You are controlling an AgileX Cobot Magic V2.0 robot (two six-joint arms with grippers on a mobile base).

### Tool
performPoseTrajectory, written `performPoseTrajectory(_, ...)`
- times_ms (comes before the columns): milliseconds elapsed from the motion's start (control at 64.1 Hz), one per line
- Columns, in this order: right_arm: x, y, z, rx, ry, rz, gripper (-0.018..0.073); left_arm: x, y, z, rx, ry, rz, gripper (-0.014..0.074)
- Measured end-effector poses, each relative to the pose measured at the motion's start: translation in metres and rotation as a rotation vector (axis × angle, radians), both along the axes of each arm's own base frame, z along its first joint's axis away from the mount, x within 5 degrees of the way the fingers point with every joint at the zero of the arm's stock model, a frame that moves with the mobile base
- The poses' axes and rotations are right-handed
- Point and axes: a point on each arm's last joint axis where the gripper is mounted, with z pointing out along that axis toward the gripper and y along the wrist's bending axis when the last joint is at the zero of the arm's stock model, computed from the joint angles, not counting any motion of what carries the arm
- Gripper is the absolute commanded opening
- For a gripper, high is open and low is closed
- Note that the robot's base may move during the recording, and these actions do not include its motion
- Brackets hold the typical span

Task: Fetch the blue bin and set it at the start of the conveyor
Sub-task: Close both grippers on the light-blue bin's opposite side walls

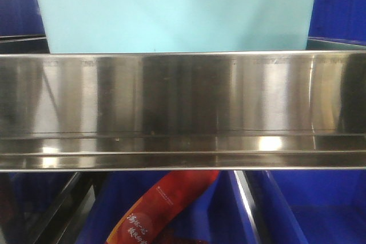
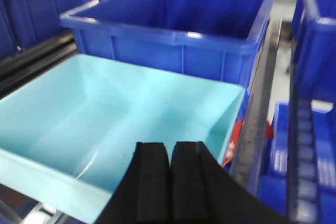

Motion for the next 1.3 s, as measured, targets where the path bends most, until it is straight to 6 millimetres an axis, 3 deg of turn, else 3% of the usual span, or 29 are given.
performPoseTrajectory(265, 0.071, 0.012, -0.009, -0.021, 0.274, -0.191, -0.0159, 0.064, -0.014, -0.018, 0.013, 0.224, 0.268, -0.0111)
performPoseTrajectory(562, 0.129, 0.027, -0.026, -0.088, 0.452, -0.280, -0.0161, 0.104, -0.020, -0.032, 0.097, 0.372, 0.404, -0.0111)
performPoseTrajectory(671, 0.141, 0.031, -0.033, -0.099, 0.482, -0.288, -0.0123, 0.117, -0.015, -0.042, 0.102, 0.439, 0.442, -0.0057)
performPoseTrajectory(765, 0.147, 0.032, -0.039, -0.108, 0.498, -0.290, 0.0056, 0.125, -0.009, -0.050, 0.098, 0.488, 0.469, 0.0062)
performPoseTrajectory(827, 0.149, 0.033, -0.044, -0.116, 0.513, -0.292, 0.0230, 0.129, -0.006, -0.053, 0.091, 0.501, 0.478, 0.0150)
performPoseTrajectory(905, 0.150, 0.033, -0.046, -0.124, 0.520, -0.289, 0.0335, 0.132, -0.001, -0.056, 0.085, 0.508, 0.492, 0.0225)
performPoseTrajectory(1124, 0.162, 0.025, -0.061, -0.151, 0.564, -0.312, 0.0281, 0.143, -0.002, -0.063, 0.076, 0.494, 0.489, 0.0242)
performPoseTrajectory(1296, 0.171, 0.020, -0.074, -0.167, 0.597, -0.317, 0.0253, 0.154, -0.007, -0.081, 0.096, 0.530, 0.489, 0.0242)
